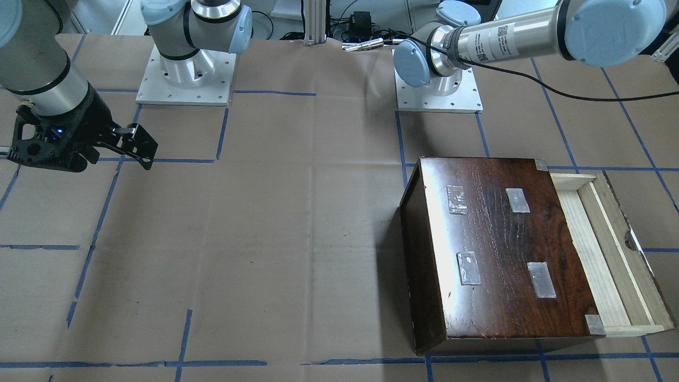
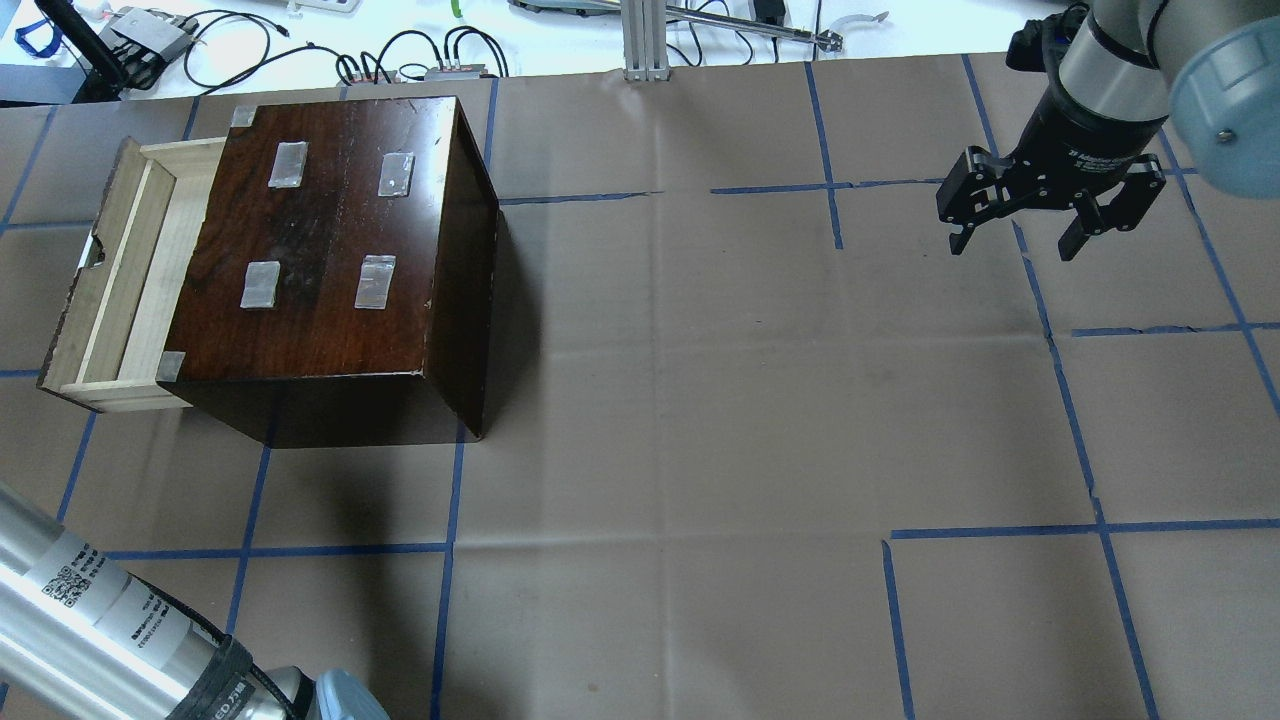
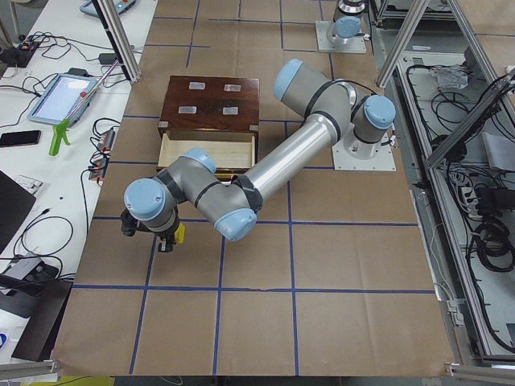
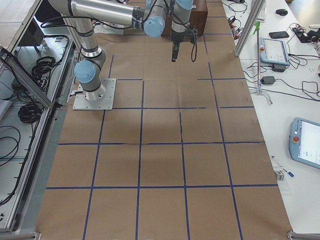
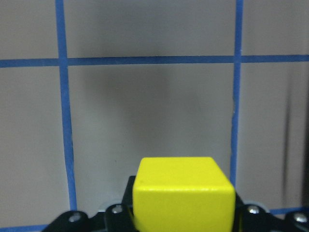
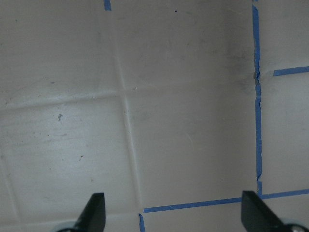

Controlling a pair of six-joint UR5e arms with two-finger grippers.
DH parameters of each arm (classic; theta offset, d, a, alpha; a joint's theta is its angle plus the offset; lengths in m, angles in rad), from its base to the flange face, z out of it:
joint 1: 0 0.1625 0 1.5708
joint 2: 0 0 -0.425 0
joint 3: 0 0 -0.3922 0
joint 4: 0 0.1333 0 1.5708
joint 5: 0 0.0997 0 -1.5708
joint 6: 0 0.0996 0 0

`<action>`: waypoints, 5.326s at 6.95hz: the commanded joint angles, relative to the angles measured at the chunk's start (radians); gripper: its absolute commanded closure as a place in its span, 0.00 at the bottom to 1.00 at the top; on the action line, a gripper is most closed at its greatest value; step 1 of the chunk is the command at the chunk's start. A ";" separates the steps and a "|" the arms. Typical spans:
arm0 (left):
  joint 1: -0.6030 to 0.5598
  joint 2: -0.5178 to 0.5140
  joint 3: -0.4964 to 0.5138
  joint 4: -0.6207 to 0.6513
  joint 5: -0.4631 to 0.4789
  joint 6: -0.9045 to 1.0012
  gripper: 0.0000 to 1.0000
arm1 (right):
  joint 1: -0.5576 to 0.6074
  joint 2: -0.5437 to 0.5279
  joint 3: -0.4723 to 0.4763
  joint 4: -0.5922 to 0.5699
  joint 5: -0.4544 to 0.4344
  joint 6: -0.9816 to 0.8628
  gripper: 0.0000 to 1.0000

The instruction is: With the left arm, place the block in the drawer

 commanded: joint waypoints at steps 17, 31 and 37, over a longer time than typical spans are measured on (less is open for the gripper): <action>-0.243 0.601 -0.982 0.432 0.026 -0.399 0.67 | 0.000 0.001 -0.001 0.000 0.000 0.000 0.00; -0.546 0.733 -0.781 0.150 0.055 -0.841 0.02 | 0.000 0.001 0.000 0.000 0.000 0.000 0.00; -0.790 0.801 -0.831 0.095 0.124 -0.936 0.02 | 0.000 0.001 0.000 0.000 0.000 0.001 0.00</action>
